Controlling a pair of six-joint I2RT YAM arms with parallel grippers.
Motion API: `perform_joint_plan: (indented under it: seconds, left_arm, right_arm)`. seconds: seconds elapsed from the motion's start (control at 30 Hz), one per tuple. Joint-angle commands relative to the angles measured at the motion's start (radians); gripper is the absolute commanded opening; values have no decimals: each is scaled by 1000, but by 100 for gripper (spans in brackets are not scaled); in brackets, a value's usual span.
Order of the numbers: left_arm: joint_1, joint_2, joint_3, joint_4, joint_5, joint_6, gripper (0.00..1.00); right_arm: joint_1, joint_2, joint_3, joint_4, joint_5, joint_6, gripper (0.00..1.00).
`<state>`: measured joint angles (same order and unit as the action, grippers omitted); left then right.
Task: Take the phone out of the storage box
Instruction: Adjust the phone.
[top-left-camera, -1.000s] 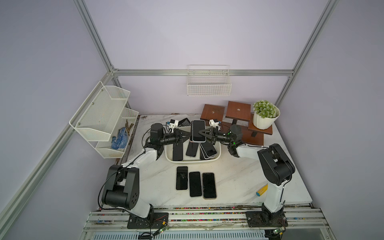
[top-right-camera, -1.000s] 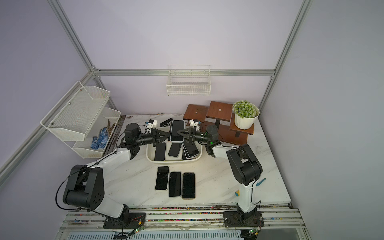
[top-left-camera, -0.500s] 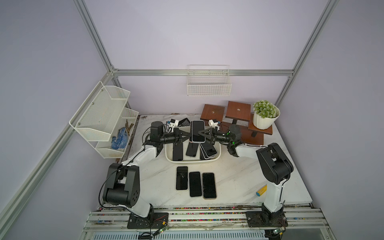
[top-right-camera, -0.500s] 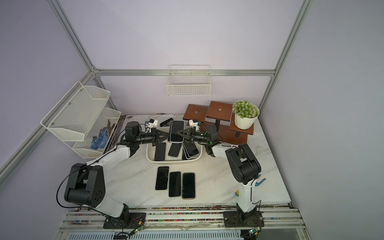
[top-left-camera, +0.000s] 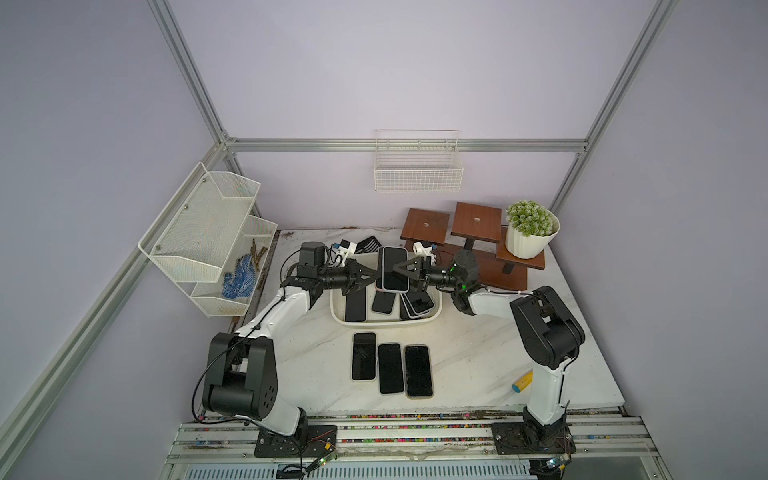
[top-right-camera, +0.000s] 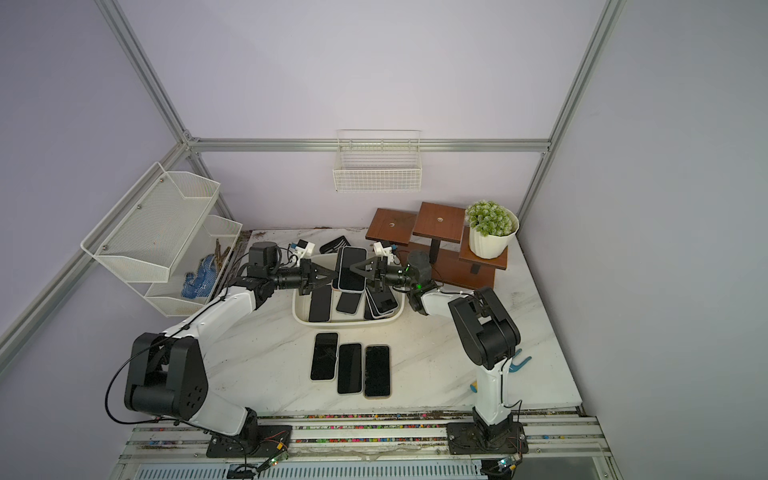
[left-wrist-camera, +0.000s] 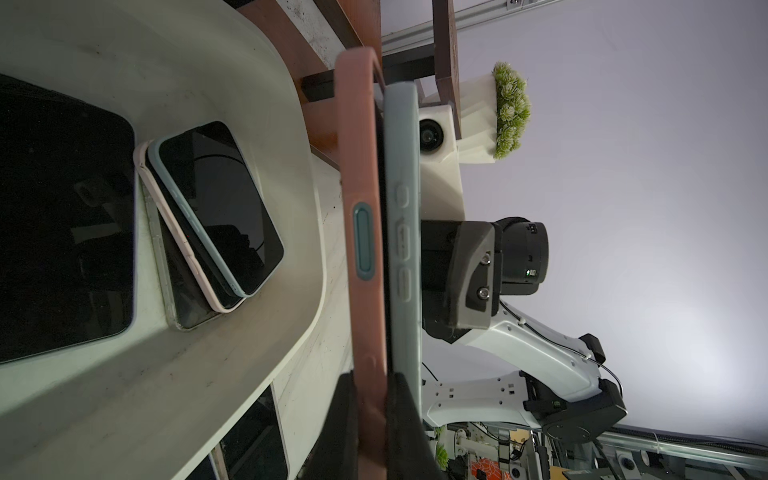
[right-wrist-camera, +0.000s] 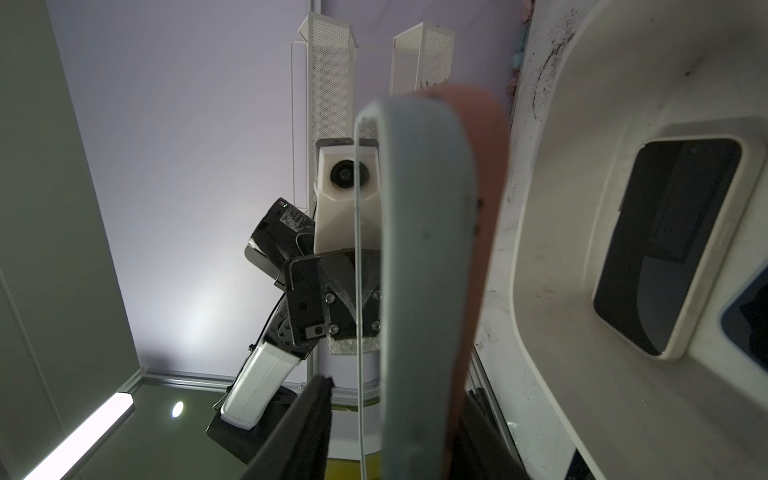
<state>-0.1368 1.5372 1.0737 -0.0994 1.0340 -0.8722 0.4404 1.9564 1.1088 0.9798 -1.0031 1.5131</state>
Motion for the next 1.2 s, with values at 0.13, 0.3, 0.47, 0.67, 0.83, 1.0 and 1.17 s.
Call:
perform_joint_plan:
  seconds: [0.13, 0.3, 0.47, 0.67, 0.83, 1.0, 1.17]
  left_arm:
    - [-1, -46, 23, 33, 39, 25, 0]
    - [20, -50, 43, -14, 37, 57, 0]
    - [54, -54, 51, -36, 49, 68, 0]
    - [55, -55, 43, -4, 51, 45, 0]
    - [57, -58, 33, 29, 47, 22, 0]
    - [77, -67, 37, 5, 49, 38, 0]
    - [104, -92, 25, -21, 54, 58, 0]
  right_arm:
    - [1, -11, 15, 63, 21, -24, 35]
    - [-3, -17, -16, 51, 23, -37, 28]
    - [-21, -32, -53, 63, 18, -36, 33]
    - [-31, -35, -62, 71, 14, -36, 42]
    - [-31, -22, -62, 86, 20, -29, 19]
    - [-40, -30, -77, 86, 11, -32, 12]
    - [-80, -77, -125, 64, -8, -48, 11]
